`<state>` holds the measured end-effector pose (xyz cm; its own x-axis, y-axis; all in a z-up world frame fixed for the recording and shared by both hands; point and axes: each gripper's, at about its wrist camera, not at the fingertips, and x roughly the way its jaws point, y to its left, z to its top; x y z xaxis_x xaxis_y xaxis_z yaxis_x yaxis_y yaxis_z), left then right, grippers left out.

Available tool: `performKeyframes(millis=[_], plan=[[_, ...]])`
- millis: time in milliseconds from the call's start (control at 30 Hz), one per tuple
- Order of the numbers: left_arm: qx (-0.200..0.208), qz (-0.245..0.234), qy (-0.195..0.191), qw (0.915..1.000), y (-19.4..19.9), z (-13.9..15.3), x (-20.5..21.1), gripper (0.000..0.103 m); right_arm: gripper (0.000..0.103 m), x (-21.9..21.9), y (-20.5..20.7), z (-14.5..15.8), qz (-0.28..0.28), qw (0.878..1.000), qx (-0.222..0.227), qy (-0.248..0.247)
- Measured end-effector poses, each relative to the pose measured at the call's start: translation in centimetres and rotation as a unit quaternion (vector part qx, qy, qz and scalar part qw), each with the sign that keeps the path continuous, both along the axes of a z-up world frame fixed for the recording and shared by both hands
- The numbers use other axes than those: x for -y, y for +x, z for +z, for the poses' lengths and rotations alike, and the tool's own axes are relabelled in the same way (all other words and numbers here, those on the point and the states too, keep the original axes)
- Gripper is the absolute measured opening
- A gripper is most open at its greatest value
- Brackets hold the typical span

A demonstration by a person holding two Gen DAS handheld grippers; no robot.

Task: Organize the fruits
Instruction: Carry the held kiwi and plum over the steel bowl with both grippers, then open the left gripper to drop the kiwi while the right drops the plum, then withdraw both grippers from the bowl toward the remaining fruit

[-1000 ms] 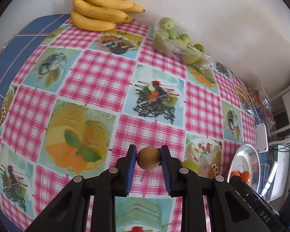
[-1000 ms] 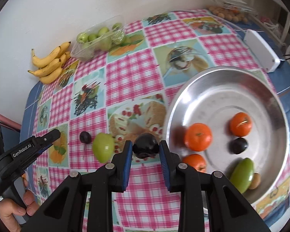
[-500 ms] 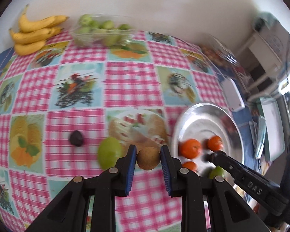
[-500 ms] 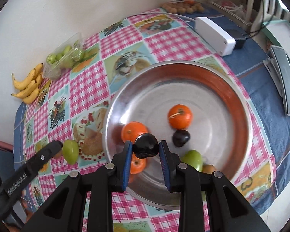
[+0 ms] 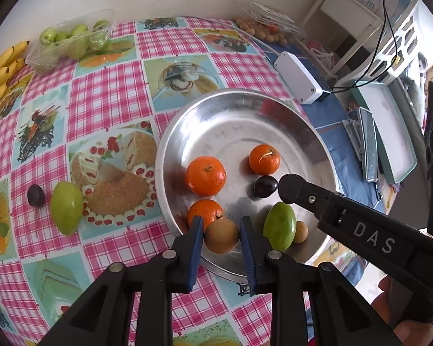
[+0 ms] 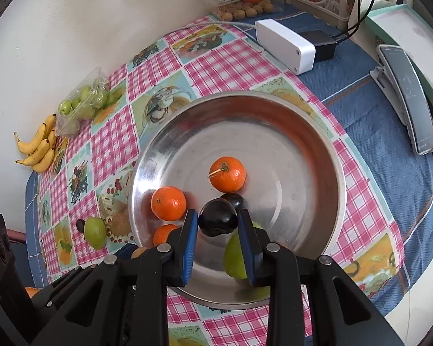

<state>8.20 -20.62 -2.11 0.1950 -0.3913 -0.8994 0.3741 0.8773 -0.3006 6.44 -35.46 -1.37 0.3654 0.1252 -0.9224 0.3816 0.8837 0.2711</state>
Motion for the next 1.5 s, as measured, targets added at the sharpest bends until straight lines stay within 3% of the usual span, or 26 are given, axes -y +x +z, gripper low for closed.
performKeyframes(millis=[400, 667, 1100, 1267, 1500], plan=[[-0.013, -0.012, 0.018, 0.9997, -0.3, -1.8, 1.4, 0.028, 0.031, -0.4, 0.4, -2.3, 0.012, 0.999, -0.035, 0.013], [-0.012, -0.014, 0.026, 0.9995, -0.4, -2.1, 2.0, 0.028, 0.031, -0.5, 0.6, -2.2, 0.016, 0.999, -0.036, 0.013], [-0.026, 0.002, 0.005, 0.9996, -0.1, -1.3, 0.7, 0.029, 0.031, -0.5, 0.6, -1.3, 0.021, 0.999, -0.022, 0.009], [-0.02, 0.033, -0.004, 0.9992, 0.8, -0.4, -1.2, 0.029, 0.031, -0.4, 0.6, -0.5, 0.021, 1.0, -0.009, 0.005], [-0.013, 0.116, -0.002, 0.9932, 2.7, 0.1, -5.8, 0.029, 0.031, -0.7, 0.7, -0.8, 0.023, 1.0, -0.018, 0.002]])
